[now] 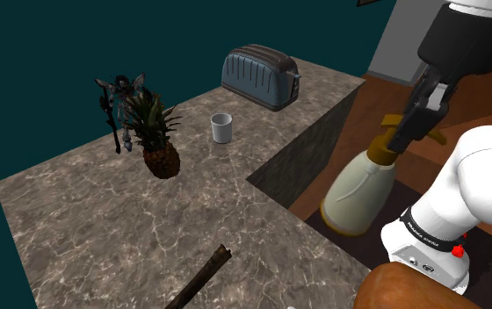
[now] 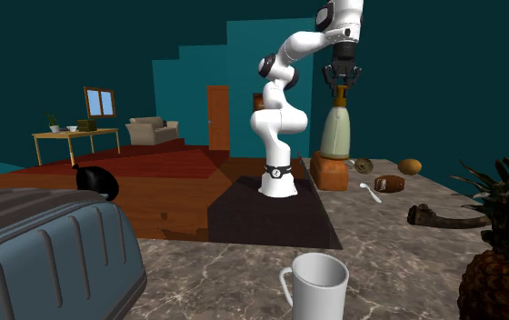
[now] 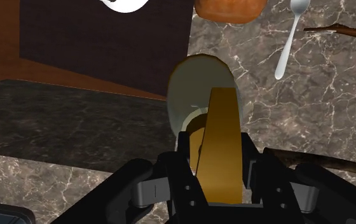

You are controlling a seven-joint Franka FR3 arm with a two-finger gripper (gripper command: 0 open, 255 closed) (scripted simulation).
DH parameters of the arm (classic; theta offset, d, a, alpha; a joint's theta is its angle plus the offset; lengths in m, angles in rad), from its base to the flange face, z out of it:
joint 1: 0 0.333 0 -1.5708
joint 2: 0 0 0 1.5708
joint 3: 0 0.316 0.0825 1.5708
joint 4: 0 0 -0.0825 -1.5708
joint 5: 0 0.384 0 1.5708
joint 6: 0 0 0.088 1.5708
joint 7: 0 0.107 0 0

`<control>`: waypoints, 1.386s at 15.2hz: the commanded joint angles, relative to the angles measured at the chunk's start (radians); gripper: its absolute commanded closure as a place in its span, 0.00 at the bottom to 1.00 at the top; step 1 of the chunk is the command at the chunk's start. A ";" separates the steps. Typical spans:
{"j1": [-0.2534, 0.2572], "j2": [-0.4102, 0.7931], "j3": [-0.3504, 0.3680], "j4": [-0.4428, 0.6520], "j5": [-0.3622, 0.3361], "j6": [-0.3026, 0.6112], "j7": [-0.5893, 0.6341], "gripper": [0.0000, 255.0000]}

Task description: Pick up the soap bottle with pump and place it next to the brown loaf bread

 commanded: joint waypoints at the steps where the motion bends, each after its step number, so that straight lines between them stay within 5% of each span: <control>1: 0.005 -0.014 0.006 -0.032 0.007 0.019 -0.001 1.00; 21: 0.049 -0.085 0.091 -0.324 0.093 0.240 -0.010 1.00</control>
